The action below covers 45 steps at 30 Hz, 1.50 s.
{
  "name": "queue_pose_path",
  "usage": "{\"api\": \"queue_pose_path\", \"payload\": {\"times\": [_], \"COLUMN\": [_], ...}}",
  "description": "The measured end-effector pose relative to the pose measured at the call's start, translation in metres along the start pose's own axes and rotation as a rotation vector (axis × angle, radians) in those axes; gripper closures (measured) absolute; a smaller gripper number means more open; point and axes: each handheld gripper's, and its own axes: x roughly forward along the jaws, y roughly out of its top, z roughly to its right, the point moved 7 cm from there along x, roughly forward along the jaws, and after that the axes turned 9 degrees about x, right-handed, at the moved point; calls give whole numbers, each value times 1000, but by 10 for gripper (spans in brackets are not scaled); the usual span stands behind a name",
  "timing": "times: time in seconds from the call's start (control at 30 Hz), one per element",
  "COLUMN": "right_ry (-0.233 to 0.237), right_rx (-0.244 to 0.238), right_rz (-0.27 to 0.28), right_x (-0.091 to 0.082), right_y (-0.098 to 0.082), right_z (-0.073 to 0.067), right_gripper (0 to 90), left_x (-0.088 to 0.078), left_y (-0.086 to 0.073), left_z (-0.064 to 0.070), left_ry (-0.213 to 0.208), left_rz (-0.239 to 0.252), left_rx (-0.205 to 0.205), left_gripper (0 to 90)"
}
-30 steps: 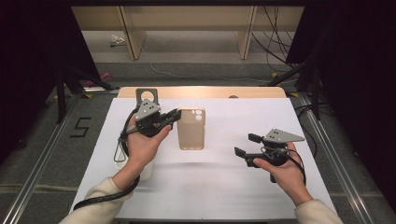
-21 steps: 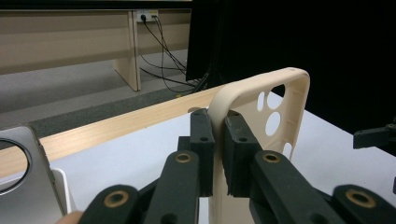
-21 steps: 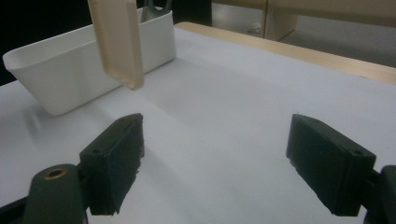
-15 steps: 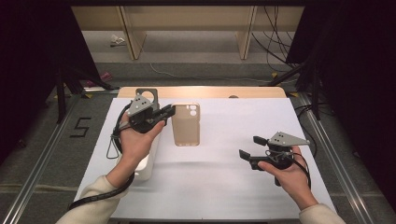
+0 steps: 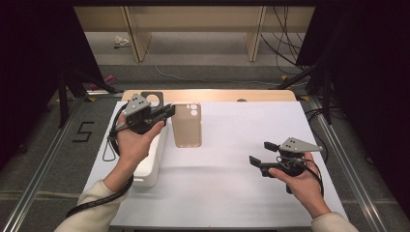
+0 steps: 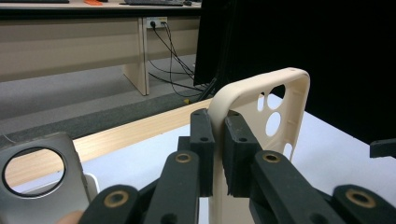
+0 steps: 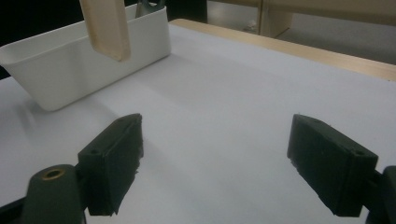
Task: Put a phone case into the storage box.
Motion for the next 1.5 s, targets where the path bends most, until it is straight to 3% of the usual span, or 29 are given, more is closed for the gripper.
{"api": "queue_pose_path", "payload": {"times": [0.77, 1.5], "right_ry": [-11, -20], "right_rx": [5, 8], "right_rz": [-4, -7], "right_x": [-5, -7], "right_y": [-4, -5], "right_z": [3, 6], "right_gripper": [189, 183], "left_x": [-14, -31], "left_y": [11, 18], "left_z": [-23, -51], "left_ry": [0, 43], "left_rz": [8, 19], "left_rx": [24, 31], "left_gripper": [833, 834]}}
